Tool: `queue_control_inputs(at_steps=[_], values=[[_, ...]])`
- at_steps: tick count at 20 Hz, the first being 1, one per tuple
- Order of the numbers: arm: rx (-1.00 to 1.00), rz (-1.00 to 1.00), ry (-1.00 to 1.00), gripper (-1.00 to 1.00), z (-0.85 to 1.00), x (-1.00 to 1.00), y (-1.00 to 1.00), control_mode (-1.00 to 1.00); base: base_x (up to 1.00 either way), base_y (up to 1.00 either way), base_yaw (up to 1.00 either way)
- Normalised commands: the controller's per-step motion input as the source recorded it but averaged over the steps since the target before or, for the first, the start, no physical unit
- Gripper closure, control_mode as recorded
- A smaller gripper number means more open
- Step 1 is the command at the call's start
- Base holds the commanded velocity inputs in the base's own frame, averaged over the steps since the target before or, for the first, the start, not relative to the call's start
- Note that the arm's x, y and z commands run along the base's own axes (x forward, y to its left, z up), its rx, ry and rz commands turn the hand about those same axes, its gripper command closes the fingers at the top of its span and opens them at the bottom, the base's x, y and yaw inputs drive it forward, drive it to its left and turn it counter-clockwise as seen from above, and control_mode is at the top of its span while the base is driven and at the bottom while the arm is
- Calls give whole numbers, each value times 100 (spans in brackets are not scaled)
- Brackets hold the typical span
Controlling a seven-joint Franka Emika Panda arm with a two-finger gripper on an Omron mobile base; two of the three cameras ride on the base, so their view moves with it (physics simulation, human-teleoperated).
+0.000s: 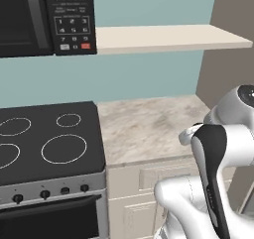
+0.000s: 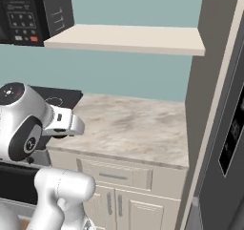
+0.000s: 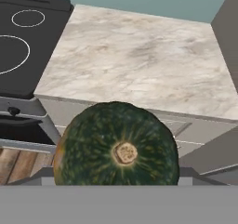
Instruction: Place the beer on the top shelf of the fridge to keep it out of children's reach, and place the cucumber and squash on lower shelves for easy access.
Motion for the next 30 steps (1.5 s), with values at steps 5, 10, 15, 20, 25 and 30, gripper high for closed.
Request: queue_control_inputs(at_steps=[5,10,15,20,25,30], values=[[0,0,0,100,0,0,0,100,-70,-16,0],[0,0,0,100,0,0,0,100,-73,-20,0],[0,0,0,100,0,0,0,100,-59,-32,0],[0,0,0,100,0,0,0,100,-62,-28,0],[0,0,0,100,0,0,0,100,-47,-38,0],[0,0,0,100,0,0,0,100,-20,-49,0]])
